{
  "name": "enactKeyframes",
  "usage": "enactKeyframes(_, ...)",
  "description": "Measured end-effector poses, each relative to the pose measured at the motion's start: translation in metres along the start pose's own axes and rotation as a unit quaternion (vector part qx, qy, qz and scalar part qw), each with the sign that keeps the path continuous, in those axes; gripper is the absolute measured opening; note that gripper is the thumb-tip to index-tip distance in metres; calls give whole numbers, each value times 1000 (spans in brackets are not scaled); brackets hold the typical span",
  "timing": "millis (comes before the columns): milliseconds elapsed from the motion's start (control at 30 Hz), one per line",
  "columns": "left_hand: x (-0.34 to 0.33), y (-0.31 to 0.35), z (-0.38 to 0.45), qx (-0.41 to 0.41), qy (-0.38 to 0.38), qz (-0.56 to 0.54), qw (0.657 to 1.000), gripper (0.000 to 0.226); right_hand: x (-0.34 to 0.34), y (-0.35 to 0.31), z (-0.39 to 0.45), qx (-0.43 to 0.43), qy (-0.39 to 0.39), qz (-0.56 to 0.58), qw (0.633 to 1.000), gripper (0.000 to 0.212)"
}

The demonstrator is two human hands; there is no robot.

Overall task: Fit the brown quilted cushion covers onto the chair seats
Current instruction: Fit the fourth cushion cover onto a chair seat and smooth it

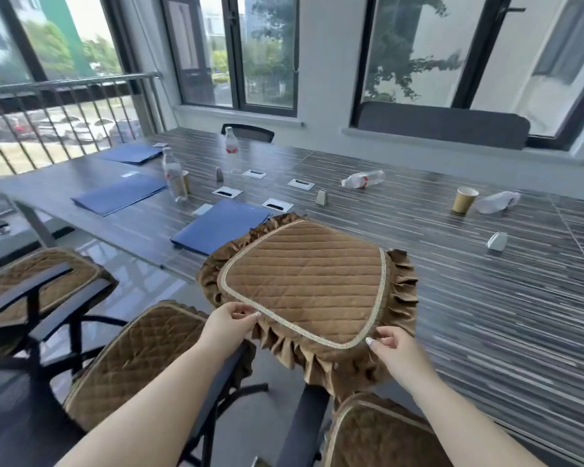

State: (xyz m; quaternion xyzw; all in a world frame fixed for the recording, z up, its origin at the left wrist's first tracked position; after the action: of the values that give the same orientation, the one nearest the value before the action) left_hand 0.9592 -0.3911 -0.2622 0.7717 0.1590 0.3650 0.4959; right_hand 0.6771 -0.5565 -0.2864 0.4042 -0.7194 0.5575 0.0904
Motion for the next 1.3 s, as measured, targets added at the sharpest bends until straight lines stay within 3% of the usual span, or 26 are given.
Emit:
enactKeyframes(200, 14, 6, 161, -42, -59, 83, 994, 25, -38, -12, 79, -91, 94, -43, 991, 63)
enactKeyframes(333, 20, -4, 241, -59, -59, 175, 981, 46, -58, -11, 120, -157, 112, -27, 981, 74)
enactKeyframes(600, 1, -42, 322, -15, -107, 206, 973, 70, -71, 7, 168, -264, 153, -19, 952, 94)
enactKeyframes(700, -10, -48, 335, -5, -109, 271, 956, 82, -74, 15, 176, -287, 174, -36, 941, 97)
enactKeyframes(767, -10, -52, 344, 13, -90, 321, 943, 92, -72, 19, 175, -299, 202, -57, 931, 94)
enactKeyframes(867, -5, -55, 360, 51, -81, 298, 950, 98, -65, 21, 170, -321, 255, 2, 912, 80)
enactKeyframes(1033, 1, -40, 337, 22, -29, 218, 975, 78, -52, 36, 142, -304, 307, 140, 891, 47)
enactKeyframes(1233, -9, -40, 265, 15, -44, 175, 983, 84, -17, 55, 65, -280, 365, 158, 874, 45)
enactKeyframes(1300, -15, -30, 237, 11, -62, 160, 985, 77, 2, 61, 36, -260, 378, 174, 871, 44)
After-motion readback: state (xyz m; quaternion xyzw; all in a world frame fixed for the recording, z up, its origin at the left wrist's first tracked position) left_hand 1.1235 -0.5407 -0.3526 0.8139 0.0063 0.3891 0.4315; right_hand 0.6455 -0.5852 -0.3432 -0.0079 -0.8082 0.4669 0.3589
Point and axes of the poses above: each hand's wrist, its own z-axis towards the middle knuckle, its own x-axis out of the back of the hand, y = z × x, the point moved 8 cm from there along z, towards the middle knuckle, and after that the axes turned 3 degrees about -x, right-handed, at the moved point
